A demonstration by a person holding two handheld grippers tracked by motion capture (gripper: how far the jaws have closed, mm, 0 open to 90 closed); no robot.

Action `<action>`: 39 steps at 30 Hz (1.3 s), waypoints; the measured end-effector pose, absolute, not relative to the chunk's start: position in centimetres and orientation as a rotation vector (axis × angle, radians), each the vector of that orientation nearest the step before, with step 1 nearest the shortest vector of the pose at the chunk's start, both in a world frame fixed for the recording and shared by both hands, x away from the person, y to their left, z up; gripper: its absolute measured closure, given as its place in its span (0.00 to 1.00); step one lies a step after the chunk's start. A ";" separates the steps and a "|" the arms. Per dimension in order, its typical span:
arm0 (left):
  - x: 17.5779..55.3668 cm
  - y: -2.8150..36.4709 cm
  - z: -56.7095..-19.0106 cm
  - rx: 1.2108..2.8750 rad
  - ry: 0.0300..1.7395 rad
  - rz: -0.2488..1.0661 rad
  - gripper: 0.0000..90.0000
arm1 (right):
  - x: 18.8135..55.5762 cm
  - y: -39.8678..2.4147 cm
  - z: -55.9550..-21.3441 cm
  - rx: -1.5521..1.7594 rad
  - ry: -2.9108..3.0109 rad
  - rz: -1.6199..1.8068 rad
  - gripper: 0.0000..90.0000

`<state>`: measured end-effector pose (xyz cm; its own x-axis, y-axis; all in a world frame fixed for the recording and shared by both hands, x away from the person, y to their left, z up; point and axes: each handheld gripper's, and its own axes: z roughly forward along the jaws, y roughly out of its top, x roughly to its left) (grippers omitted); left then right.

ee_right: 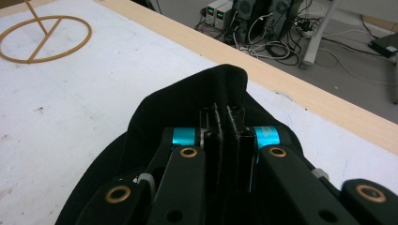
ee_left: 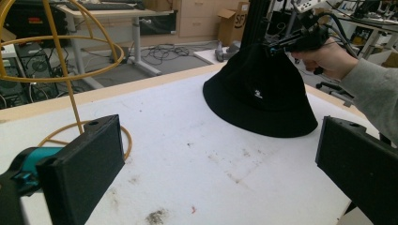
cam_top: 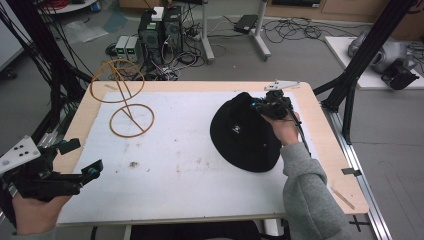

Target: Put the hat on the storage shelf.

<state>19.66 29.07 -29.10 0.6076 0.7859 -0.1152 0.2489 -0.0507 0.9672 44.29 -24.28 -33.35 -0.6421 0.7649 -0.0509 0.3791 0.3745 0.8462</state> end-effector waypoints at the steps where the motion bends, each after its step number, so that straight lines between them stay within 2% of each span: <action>1: 19.7 29.1 -29.1 1.606 0.882 0.544 0.02 | 44.3 -24.3 -33.3 0.989 2.202 1.184 0.97; 23: 19.7 29.1 -29.0 1.603 0.882 0.547 0.02 | 43.5 -24.8 -31.6 0.904 2.216 1.227 0.97; 39: 19.6 29.2 -29.0 1.597 0.880 0.541 0.02 | 42.1 -24.6 -25.9 0.756 2.235 1.291 0.97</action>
